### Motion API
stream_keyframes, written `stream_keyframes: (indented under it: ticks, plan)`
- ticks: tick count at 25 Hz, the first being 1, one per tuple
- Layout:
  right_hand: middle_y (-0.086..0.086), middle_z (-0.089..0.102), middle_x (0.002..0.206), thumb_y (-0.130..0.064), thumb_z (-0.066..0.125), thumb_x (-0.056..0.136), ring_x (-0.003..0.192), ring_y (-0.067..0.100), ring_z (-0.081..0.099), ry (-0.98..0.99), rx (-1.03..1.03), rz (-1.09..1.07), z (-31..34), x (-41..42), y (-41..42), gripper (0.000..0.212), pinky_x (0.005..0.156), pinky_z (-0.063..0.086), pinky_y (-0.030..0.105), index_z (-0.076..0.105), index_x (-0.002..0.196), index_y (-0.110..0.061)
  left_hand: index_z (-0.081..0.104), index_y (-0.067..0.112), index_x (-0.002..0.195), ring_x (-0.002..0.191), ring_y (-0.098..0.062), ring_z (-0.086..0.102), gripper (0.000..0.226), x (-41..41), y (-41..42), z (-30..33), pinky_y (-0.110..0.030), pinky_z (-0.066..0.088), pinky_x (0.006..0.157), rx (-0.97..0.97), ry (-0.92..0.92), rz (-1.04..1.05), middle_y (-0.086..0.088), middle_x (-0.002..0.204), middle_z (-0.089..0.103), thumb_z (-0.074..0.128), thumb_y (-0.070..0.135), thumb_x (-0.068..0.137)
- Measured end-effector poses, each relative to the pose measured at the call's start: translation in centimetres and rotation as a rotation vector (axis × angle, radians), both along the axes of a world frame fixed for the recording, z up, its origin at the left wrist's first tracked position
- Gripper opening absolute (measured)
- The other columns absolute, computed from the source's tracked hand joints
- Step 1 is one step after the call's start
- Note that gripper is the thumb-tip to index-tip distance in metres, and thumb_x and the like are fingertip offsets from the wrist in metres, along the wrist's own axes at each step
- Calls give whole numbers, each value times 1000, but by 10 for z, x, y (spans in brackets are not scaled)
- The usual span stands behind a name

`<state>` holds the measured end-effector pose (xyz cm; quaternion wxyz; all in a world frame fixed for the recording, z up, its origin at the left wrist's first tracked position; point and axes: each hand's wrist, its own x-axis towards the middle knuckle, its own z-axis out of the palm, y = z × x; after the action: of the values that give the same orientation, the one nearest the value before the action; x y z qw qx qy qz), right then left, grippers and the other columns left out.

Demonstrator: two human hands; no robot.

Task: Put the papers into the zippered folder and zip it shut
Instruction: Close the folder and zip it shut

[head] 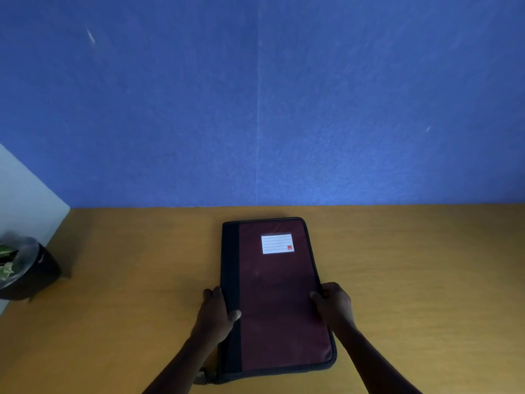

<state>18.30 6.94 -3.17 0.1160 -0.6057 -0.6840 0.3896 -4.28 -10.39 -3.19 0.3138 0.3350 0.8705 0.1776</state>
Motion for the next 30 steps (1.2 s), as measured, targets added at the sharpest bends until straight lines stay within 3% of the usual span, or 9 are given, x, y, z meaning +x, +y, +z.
stream_keyframes:
  ticks: [7,12,17,23,27,30]
  plan:
    - [1,65,85,-26,70,84,73,15,56,0,-19,91,-2,-69,-16,23,61,47,32,64,96,-8,11,5,155,130,-26,44,86,-72,-23,6,-31,46,99,-43,34,-2,-15,151,24,62,39,95]
    - [10,69,92,-21,69,84,81,25,62,4,-33,113,-1,-103,-21,21,71,53,39,65,95,-3,10,4,155,130,-28,43,85,-105,-29,6,-32,46,97,-73,47,-10,-16,151,23,60,39,96]
    - [3,66,97,-23,66,83,92,26,62,-25,-72,134,-1,-123,-21,15,86,53,44,59,95,-17,19,4,151,124,-29,47,77,-127,-29,3,-33,47,93,-76,67,-25,-16,146,28,61,37,96]
    - [6,60,118,-24,63,87,105,26,58,-80,-82,127,-7,-129,-23,38,91,52,47,55,121,-11,18,5,152,125,-28,46,77,-131,-28,-3,-33,48,96,-93,97,-32,-16,145,29,60,39,97]
    - [5,38,148,-26,60,88,126,24,44,-90,111,189,-8,-135,-47,62,102,45,44,34,143,-15,18,8,155,133,-25,38,76,-106,-30,-2,-34,47,102,55,363,-50,-13,153,30,57,37,96]
    - [-3,-2,165,-42,46,97,150,19,12,-162,210,373,-22,-129,-68,78,121,21,38,3,157,-20,3,9,158,153,-27,7,81,-81,-30,-14,-36,20,122,119,396,-196,-10,167,1,48,41,100]
